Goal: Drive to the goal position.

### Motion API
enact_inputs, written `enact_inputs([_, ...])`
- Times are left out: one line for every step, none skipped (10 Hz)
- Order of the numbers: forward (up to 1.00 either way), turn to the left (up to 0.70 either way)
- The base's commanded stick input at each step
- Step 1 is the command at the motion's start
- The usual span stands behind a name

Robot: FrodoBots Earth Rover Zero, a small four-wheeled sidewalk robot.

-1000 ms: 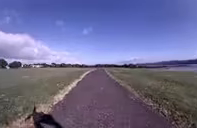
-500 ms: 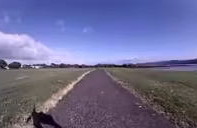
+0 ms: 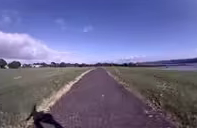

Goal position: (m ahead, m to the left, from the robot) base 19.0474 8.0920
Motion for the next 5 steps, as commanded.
enact_inputs([0.7,0.0])
enact_inputs([0.7,0.0])
enact_inputs([0.7,0.0])
enact_inputs([0.7,0.0])
enact_inputs([0.7,0.0])
